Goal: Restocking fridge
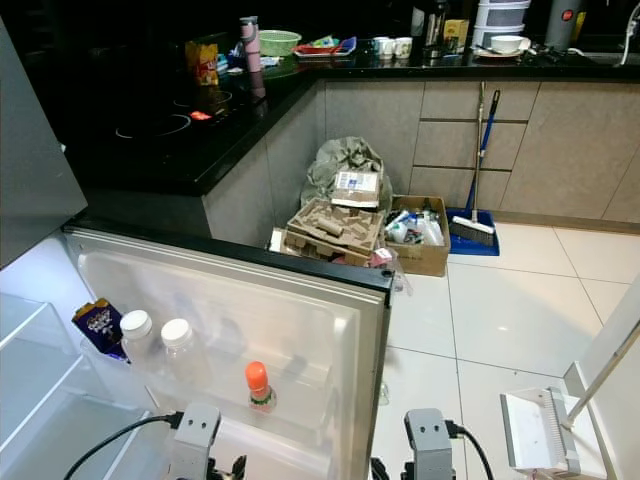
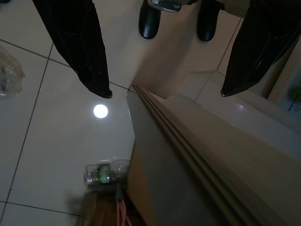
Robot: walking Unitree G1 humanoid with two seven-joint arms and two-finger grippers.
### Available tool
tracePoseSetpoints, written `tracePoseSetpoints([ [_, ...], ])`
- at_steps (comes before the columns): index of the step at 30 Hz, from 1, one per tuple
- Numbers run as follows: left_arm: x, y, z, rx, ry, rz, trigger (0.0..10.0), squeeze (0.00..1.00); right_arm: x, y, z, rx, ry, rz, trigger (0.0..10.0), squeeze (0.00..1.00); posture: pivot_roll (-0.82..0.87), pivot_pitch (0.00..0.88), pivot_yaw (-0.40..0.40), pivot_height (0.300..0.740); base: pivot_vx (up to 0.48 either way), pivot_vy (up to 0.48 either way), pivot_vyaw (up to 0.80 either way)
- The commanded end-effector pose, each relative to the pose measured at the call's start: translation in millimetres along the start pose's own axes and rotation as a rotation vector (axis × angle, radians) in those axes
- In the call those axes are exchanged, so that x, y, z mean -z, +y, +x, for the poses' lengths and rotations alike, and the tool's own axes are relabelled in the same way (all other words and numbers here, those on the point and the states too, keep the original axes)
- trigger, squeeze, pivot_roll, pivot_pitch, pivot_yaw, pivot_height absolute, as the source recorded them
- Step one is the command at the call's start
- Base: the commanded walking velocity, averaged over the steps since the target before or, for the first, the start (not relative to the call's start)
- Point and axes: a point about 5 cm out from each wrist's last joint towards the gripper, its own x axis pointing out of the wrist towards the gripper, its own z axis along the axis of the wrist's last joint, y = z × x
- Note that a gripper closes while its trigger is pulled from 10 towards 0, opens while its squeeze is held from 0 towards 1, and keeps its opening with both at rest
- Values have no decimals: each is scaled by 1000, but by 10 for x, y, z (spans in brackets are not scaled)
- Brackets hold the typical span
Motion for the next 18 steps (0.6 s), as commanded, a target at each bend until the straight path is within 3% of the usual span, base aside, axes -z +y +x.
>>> tracePoseSetpoints([
  [1,67,22,-31,-2,19,6,10000,0,34,11,-10,-2,9,8,10000,0,-105,111,67,740,0,-480,0],
  [4,70,19,-33,-6,17,6,10000,0,35,9,-14,-3,9,7,10000,0,-105,111,66,740,0,-427,0],
  [18,82,35,-40,-19,17,-28,10000,0,30,0,-18,-7,10,5,10000,0,-110,108,67,740,0,0,0],
])
